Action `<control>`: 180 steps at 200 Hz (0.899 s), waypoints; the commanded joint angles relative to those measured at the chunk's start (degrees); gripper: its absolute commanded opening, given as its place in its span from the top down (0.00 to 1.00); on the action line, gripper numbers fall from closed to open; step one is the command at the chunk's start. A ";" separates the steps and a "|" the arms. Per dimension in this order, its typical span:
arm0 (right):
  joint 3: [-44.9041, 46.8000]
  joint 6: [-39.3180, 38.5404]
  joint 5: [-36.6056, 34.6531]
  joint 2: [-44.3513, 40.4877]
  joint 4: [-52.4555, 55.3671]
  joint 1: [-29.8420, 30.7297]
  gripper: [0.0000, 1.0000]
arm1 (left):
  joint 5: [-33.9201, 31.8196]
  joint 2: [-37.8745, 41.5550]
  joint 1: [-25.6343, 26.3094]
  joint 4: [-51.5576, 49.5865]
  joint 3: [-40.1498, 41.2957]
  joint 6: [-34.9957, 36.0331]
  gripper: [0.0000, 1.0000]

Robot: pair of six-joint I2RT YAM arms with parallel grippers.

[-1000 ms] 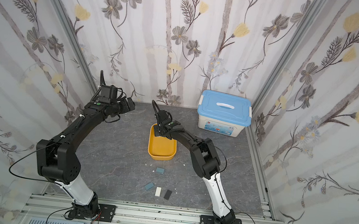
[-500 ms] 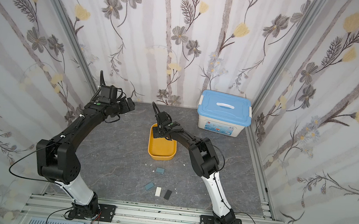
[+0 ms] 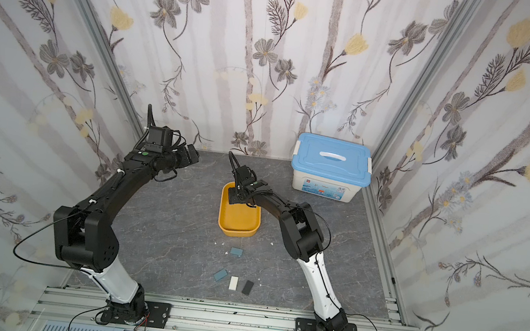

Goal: Put the eraser in the storage box
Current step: Adjust the eraser in the storage box.

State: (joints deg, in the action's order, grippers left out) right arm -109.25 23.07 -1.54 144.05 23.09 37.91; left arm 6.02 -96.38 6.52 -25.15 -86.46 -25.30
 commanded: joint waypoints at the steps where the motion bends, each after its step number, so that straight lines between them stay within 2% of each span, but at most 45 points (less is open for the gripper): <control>1: -0.52 0.75 -1.11 0.09 -0.78 -0.19 0.28 | 0.00 0.05 -0.11 1.12 0.03 0.21 0.00; 127: -2.14 1.21 -1.20 0.82 2.13 -0.16 0.26 | 0.03 0.12 -0.20 1.00 0.49 0.28 0.00; 162: 2.10 -1.08 -0.84 -3.93 -1.50 1.50 0.26 | 0.29 0.05 -0.20 1.06 0.41 0.29 0.00; 180: 8.48 -4.26 -2.10 -9.60 -6.07 3.47 0.26 | 0.33 0.26 -0.28 0.89 0.40 0.26 0.00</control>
State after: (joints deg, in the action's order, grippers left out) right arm -105.49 22.72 -2.81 140.42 24.45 39.51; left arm 6.07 -96.38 6.42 -25.15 -86.04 -25.30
